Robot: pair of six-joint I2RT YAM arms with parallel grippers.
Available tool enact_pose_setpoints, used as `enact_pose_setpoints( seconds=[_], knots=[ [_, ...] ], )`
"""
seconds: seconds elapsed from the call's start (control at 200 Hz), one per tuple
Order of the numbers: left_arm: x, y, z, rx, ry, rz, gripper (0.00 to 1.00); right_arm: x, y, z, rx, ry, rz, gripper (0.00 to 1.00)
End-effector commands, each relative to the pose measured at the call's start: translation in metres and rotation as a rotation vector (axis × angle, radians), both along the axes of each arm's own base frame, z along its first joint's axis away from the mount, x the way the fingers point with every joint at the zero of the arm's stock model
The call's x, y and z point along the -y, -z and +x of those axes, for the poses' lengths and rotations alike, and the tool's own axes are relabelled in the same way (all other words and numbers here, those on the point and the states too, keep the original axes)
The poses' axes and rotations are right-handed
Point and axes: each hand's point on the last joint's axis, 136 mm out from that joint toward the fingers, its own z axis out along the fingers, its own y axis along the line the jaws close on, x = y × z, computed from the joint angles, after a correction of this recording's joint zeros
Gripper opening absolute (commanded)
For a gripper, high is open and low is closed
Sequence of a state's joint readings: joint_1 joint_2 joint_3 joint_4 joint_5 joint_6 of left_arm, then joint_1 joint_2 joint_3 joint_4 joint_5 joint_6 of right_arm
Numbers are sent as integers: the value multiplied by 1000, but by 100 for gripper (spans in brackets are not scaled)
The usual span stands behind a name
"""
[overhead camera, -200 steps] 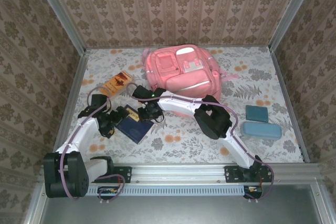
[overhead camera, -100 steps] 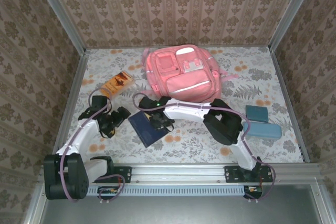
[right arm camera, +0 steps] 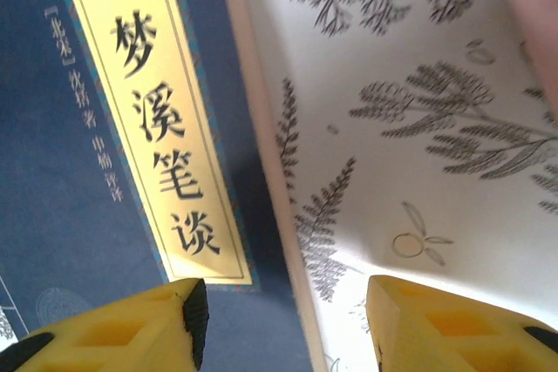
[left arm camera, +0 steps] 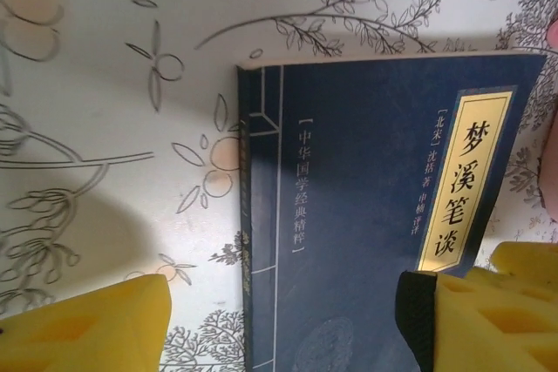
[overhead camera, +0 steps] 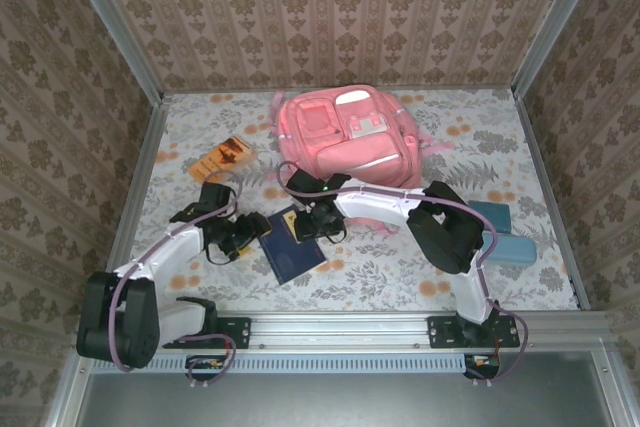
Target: Pack the student bag
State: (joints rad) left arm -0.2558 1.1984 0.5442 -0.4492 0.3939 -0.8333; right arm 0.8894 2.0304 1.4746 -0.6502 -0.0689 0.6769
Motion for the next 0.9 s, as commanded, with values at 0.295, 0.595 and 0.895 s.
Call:
enact_pose_setpoints(
  seconds=[0.295, 0.595, 0.895],
  knots=[
    [24, 0, 0, -24, 142, -24, 66, -1, 26, -1, -51, -8, -24, 36],
    [27, 9, -3, -60, 132, -43, 65, 3, 38, -3, -81, 20, -26, 31],
    [50, -8, 6, 26, 200, -162, 64, 0, 42, -6, -116, 32, 5, 29]
  ],
)
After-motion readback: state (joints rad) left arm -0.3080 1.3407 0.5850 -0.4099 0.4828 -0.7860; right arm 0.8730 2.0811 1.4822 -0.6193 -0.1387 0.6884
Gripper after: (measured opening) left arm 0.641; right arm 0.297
